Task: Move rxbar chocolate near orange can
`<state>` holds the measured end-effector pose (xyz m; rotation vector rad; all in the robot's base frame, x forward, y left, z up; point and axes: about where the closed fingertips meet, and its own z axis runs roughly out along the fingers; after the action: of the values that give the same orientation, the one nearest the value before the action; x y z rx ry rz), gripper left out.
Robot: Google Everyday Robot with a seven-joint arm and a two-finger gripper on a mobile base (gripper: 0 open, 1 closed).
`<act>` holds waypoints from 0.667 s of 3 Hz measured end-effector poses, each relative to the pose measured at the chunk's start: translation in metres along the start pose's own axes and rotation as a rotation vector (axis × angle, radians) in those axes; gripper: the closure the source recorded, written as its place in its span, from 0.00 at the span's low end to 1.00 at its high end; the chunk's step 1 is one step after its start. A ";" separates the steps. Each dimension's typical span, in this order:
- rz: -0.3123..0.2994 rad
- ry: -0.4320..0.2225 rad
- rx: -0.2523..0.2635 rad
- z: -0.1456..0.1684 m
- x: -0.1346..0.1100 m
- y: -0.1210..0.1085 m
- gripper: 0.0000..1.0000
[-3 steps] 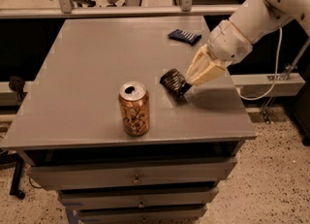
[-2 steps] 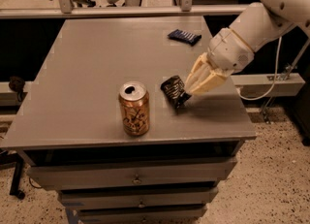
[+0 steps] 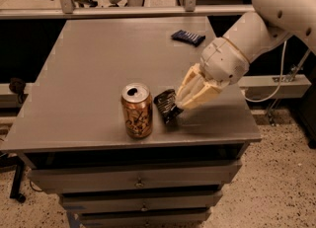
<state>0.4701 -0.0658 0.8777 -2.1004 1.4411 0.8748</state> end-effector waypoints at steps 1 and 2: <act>-0.008 -0.009 -0.027 0.009 -0.009 0.008 0.82; -0.003 -0.005 -0.029 0.012 -0.011 0.010 0.60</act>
Offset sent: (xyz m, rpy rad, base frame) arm -0.0280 0.0053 -0.0018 -0.0212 0.0453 0.0410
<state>0.4547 -0.0547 0.8767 -2.1192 1.4306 0.9041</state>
